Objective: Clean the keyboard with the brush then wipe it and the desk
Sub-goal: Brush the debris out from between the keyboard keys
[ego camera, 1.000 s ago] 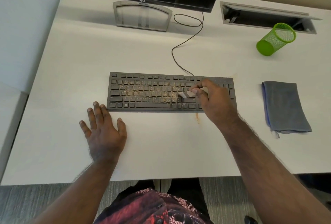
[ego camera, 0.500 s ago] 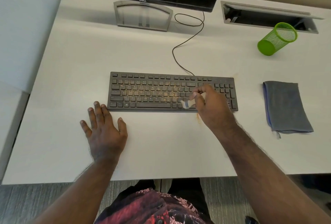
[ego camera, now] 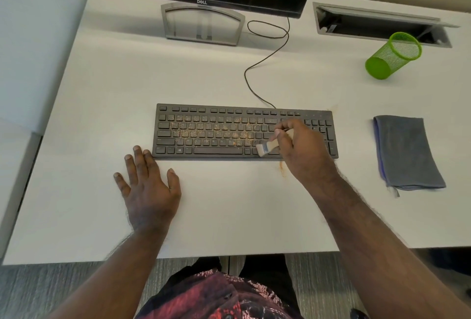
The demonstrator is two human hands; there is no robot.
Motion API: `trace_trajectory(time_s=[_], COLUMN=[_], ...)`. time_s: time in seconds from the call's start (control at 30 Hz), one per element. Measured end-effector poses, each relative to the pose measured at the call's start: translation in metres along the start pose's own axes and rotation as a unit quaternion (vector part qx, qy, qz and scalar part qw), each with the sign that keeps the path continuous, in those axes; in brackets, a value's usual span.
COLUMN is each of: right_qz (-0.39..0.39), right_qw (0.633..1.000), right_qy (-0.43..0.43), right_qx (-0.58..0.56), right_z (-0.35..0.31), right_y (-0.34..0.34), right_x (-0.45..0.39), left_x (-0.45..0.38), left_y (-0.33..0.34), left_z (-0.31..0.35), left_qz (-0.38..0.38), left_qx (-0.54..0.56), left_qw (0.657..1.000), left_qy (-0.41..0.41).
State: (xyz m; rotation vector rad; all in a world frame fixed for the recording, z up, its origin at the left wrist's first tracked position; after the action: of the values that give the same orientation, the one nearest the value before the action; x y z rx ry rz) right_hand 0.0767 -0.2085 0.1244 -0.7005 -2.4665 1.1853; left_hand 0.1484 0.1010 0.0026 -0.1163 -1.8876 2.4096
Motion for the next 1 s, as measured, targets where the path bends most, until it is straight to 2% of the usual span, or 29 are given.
trace_trajectory(time_s=[0.1,0.3,0.5,0.67,0.87,1.0], right_qz=[0.026,-0.021,-0.011,-0.083,-0.053,-0.074], right_qw=[0.999,0.999,0.999,0.996,0.998,0.997], right_qy=[-0.026,-0.027,-0.038,-0.011,-0.034,-0.020], right_qx=[-0.022,0.001,-0.017,-0.010,-0.003,0.001], right_z=[-0.012,-0.013,-0.021,-0.018,-0.023,-0.018], right_y=[0.001,0.014,0.010,0.016,0.011,0.015], right_x=[-0.001,-0.001,-0.004,-0.006,-0.008,-0.002], left_x=[0.000,0.000,-0.001,-0.001,-0.001,-0.001], left_y=[0.000,0.000,0.000,0.001,0.002,0.001], left_z=[0.000,0.000,0.000,0.000,-0.001,0.000], left_qz=[-0.001,-0.003,-0.004,-0.007,-0.009,-0.011], left_qx=[0.000,0.003,0.003,0.000,-0.002,-0.003], left_qw=[1.000,1.000,1.000,1.000,1.000,1.000], left_qy=[0.002,0.001,-0.001,-0.003,-0.003,-0.003])
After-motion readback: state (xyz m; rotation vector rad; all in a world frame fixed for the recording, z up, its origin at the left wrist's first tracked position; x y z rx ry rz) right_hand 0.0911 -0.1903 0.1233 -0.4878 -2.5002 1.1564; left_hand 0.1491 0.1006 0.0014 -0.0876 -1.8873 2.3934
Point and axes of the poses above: each hand's wrist, its own x-axis away from the middle knuckle, its own y-axis out of the palm, z = x × y, the point moved 7 cm from there along -x, towards the middle knuckle, and after that the axes turned 4 degrees about z, right-handed, at the moved point
